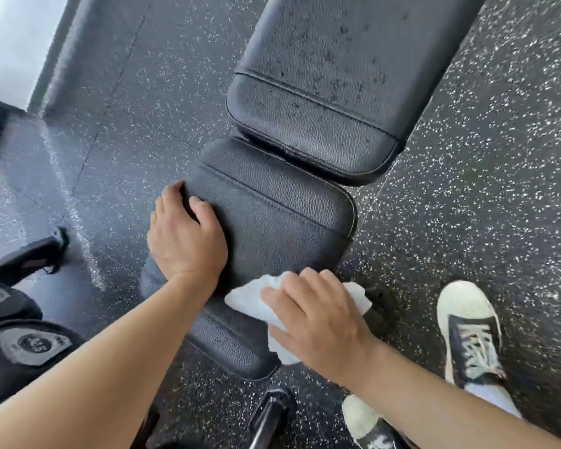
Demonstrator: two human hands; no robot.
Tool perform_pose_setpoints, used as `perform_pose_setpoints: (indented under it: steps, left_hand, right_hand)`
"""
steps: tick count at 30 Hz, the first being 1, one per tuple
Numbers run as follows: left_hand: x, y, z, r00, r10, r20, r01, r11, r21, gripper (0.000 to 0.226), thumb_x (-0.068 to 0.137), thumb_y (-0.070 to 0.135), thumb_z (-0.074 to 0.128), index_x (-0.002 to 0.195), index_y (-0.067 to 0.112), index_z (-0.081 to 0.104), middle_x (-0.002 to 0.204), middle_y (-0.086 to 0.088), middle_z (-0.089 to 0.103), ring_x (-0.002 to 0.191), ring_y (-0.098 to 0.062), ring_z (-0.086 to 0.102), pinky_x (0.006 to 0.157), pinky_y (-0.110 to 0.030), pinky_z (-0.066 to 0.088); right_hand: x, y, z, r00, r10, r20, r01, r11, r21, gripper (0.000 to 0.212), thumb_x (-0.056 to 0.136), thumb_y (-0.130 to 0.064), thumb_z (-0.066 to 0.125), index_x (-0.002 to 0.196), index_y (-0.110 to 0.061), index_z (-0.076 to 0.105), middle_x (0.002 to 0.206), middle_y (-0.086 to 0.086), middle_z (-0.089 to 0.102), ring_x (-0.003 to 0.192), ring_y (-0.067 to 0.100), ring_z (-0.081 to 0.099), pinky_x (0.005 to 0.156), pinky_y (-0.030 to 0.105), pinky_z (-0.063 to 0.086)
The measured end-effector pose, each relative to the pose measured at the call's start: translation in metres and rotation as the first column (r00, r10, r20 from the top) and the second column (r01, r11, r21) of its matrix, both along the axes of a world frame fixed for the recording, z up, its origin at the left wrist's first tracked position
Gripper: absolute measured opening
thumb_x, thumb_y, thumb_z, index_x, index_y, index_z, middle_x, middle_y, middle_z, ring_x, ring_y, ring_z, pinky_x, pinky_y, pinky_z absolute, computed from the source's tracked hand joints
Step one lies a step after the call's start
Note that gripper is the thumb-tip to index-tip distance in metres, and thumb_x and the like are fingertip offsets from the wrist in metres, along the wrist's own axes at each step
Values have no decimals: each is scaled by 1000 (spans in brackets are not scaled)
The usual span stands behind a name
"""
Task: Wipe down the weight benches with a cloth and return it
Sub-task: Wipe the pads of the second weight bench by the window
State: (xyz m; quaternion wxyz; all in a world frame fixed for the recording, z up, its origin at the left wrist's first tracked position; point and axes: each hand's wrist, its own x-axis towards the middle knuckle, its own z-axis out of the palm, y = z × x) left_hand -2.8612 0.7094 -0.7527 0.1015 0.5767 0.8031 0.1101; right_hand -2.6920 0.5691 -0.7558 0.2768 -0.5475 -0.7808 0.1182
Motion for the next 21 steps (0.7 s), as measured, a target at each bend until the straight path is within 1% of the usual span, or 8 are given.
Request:
perform_pose_setpoints:
  steps: [3,6,8,10,12,14,17,21]
  left_hand:
    - [-1,-2,0,1000,11,-16,-11,1000,-5,53,97,41,30,140,20,52,138,-7,62,126,-33,54,104,-49,39]
    - [0,-2,-1,1000,13,-23,-13,1000,4,55,96,43,27,141,22,51,140,-7,61,129,-34,54,107,-52,40]
    - [0,-1,-1,999,15,-40,-15,1000,-1,56,95,44,25,140,23,50,139,-8,62,128,-36,54,106,-53,40]
    - [0,-1,0,999,25,-47,-25,1000,-11,54,95,45,25,138,25,50,137,-10,62,125,-38,55,104,-53,41]
    - [2,-3,1,999,39,-36,-40,999,-18,52,95,45,26,137,26,50,136,-11,63,123,-40,56,103,-53,42]
    - [4,-3,2,999,43,-20,-43,999,-18,49,97,43,28,137,26,51,135,-11,63,123,-40,57,103,-53,42]
    - [4,-2,2,999,37,-24,-37,999,-14,47,99,40,30,136,23,52,133,-12,64,122,-39,57,101,-51,43]
    - [2,-1,1,1000,21,-12,-20,1000,5,46,100,37,31,136,19,53,133,-17,64,122,-41,56,100,-51,42]
  right_hand:
    - [15,22,-9,999,38,-8,-37,992,117,20,88,-29,72,96,-11,76,82,5,61,68,23,51,58,37,41]
    - [45,58,-20,962,-242,-125,252,965,71,26,88,-28,71,100,-5,71,90,11,60,78,28,51,65,41,42]
    - [57,69,-26,835,-481,-267,477,875,-81,28,91,-26,68,105,-2,67,96,14,59,85,33,54,72,46,46]
    - [53,63,-30,647,-628,-433,569,775,-273,27,96,-27,63,109,-3,62,102,11,57,92,33,55,78,47,47]
    - [36,39,-33,480,-689,-543,581,713,-393,25,99,-30,60,110,-8,56,104,6,56,94,26,56,82,39,47]
    - [11,5,-31,377,-717,-585,548,683,-483,20,100,-34,58,110,-19,49,105,-1,56,94,19,57,83,28,45]
    - [-32,-50,-26,319,-764,-560,425,644,-637,15,103,-45,53,103,-39,39,96,-17,54,90,2,55,77,11,38]
    - [-52,-68,-25,328,-774,-541,410,633,-657,16,104,-53,46,114,-44,38,102,-25,54,94,0,57,77,9,37]
